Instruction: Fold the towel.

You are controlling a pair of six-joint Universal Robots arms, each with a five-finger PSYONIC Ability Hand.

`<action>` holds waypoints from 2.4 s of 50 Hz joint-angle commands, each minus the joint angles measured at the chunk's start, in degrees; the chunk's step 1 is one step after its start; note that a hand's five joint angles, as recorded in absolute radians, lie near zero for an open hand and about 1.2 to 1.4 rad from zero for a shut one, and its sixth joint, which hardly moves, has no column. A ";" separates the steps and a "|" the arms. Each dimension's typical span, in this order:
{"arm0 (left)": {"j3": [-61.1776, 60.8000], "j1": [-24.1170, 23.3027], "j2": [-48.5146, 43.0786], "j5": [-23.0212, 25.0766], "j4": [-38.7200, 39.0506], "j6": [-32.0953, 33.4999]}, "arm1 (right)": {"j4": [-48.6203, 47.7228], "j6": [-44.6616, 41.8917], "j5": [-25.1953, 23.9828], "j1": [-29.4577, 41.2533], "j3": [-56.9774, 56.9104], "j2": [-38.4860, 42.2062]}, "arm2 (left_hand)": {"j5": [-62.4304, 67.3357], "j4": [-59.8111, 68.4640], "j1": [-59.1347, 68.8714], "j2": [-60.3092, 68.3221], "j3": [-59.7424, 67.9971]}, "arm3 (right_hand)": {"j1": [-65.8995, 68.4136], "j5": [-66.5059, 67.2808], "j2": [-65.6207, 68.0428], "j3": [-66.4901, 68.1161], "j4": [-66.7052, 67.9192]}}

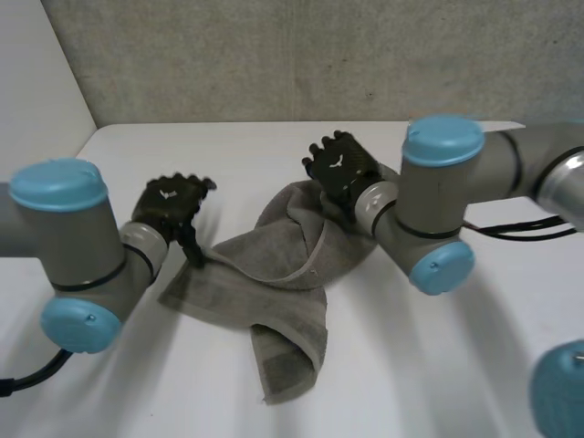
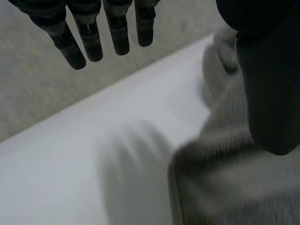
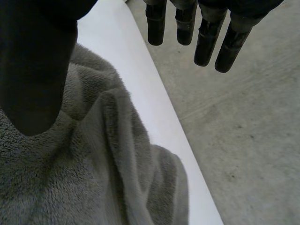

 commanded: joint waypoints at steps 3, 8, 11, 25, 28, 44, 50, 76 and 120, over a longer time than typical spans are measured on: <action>1.27 -0.07 -6.88 -0.12 0.07 6.10 | 0.82 0.56 0.38 0.37 -8.58 8.36 | -9.63 -2.06 -1.65 -1.63 -0.92 | 9.50 9.58 8.79 8.92 8.47; 3.21 -0.07 -9.69 -0.12 0.07 6.01 | 2.05 0.38 0.47 0.37 -11.84 10.74 | -7.45 0.13 0.54 0.56 1.27 | 26.66 26.73 25.95 26.08 25.63; 4.35 -0.07 -10.48 -0.12 0.07 5.75 | 2.49 0.38 0.56 0.37 -12.98 11.26 | -4.42 3.16 3.57 3.58 4.29 | 51.89 51.96 51.18 51.31 50.86; 5.93 -0.69 -10.48 -0.12 0.16 5.22 | 3.10 1.08 9.59 -6.21 -11.49 5.82 | 5.67 13.24 13.65 13.67 14.38 | 66.46 66.54 65.76 65.88 65.44; 5.93 -0.86 -10.48 -0.12 0.16 5.22 | 3.63 1.87 10.92 -9.02 -8.25 3.98 | 13.53 21.11 21.51 21.53 22.24 | 66.46 66.54 65.76 65.88 65.44; 9.27 -3.50 -12.68 2.43 0.07 1.70 | 0.21 8.55 6.09 -15.10 9.95 -7.10 | 26.02 33.60 34.00 34.02 34.73 | 66.46 66.54 65.76 65.88 65.44; 9.71 -3.76 -12.68 2.78 0.15 1.53 | -0.06 8.47 5.92 -17.30 11.63 -8.34 | 39.93 47.51 47.92 47.94 48.65 | 66.46 66.54 65.76 65.88 65.44; 49.68 -2.27 -8.13 1.82 11.12 1.70 | -26.16 28.24 -6.12 -16.33 -23.88 -9.92 | 56.62 64.20 64.60 64.62 65.33 | 66.46 66.54 65.76 65.88 65.44; 4.17 6.96 30.82 7.61 7.98 2.32 | 36.50 21.30 -13.95 -18.00 -22.19 -28.99 | 56.62 64.20 64.60 64.62 65.33 | 66.46 66.54 65.76 65.88 65.44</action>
